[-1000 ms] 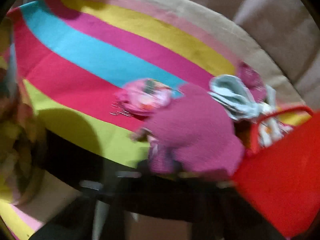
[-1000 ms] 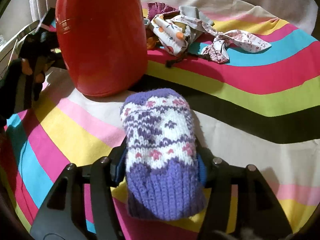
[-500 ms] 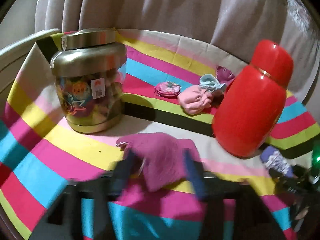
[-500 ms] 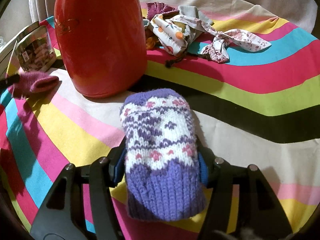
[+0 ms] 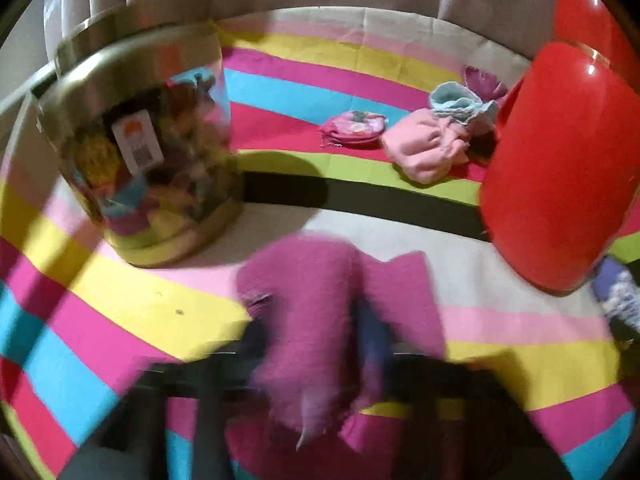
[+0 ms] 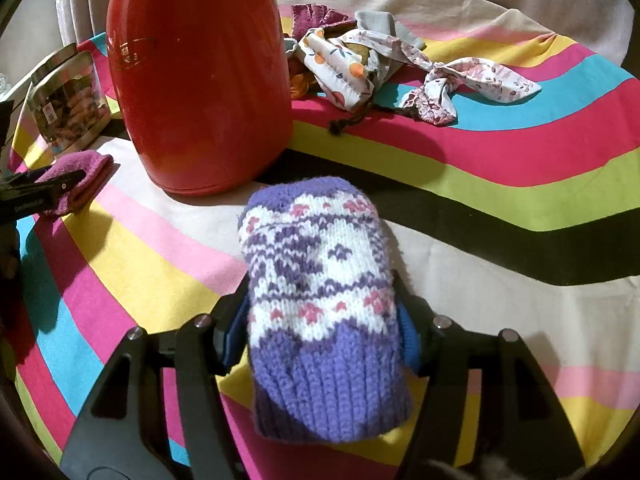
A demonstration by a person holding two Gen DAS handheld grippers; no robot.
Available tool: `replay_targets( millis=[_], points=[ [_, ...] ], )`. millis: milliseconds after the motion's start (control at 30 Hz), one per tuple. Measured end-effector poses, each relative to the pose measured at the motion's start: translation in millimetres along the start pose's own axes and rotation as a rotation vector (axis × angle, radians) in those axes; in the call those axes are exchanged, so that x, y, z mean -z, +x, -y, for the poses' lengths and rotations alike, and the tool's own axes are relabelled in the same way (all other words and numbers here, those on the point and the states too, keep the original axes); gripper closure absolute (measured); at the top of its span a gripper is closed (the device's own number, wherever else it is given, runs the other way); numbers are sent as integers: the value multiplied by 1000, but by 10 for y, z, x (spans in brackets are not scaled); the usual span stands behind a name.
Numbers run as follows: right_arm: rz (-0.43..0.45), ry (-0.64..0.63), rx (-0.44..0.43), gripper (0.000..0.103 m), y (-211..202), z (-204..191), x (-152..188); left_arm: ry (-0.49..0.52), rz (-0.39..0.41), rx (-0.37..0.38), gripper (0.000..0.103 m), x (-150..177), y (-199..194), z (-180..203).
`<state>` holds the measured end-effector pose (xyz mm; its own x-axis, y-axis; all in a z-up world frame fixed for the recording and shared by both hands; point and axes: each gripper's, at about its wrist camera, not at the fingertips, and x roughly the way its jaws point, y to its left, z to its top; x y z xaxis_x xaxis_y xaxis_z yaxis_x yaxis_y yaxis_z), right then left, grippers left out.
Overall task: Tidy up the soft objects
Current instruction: 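Lift the purple knit mitten with the right tool while the left tool grasps the magenta glove, then carry the mitten and magenta glove over the white box and open both tools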
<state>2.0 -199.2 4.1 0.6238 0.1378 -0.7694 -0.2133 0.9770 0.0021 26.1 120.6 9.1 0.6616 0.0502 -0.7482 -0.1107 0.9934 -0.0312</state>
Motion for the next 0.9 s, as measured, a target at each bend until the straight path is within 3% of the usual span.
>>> replay_targets(
  millis=[200, 467, 633, 733, 900],
  points=[
    [0, 3, -1, 38, 2, 3, -6, -100, -3, 64, 91, 23, 5, -154],
    [4, 19, 5, 42, 6, -15, 0, -100, -5, 61, 91, 20, 3, -128],
    [6, 19, 3, 45, -5, -42, 0, -55, -8, 14, 91, 21, -22, -15],
    [24, 41, -26, 56, -85, -34, 34, -92, -32, 96, 91, 121, -210, 47],
    [6, 181, -82, 63, -387, 33, 315, -129, -47, 232, 91, 495, -664, 253]
  ],
)
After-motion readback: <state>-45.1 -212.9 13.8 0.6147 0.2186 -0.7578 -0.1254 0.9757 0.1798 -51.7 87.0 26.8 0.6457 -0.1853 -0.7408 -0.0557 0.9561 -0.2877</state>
